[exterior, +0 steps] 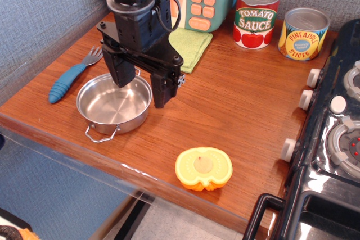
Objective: Slide the yellow napkin all the way to the right
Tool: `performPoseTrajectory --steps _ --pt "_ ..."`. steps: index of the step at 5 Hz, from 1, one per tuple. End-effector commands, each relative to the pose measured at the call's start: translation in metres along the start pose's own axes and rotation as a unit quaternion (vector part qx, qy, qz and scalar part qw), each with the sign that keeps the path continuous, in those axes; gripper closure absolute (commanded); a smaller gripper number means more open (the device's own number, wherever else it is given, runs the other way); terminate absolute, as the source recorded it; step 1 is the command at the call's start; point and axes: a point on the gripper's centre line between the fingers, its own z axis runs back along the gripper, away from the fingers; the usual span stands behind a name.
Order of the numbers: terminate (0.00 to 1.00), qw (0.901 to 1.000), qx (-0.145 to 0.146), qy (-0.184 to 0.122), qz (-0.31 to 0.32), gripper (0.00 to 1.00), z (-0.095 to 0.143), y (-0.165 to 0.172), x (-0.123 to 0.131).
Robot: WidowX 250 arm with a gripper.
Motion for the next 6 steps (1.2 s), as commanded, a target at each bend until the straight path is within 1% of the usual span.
performPoseTrajectory --steps 1,2,3,4,5,6 --pt "0.00 1.0000 0.000 0.000 0.000 0.00 0.000 0.000 0.000" --pt "0.00 0.9991 0.004 -0.010 0.040 0.00 -0.011 0.021 0.035" --pt "0.00 0.9975 0.002 -0.020 0.068 0.00 -0.019 0.043 0.066" --pt "0.00 0.9960 0.016 -0.035 0.081 0.00 -0.028 0.066 0.100" --pt "0.00 0.9940 0.018 -0.045 0.098 0.00 -0.044 0.088 0.130" --pt "0.00 0.9927 0.020 -0.045 0.110 0.00 -0.059 0.097 0.150"
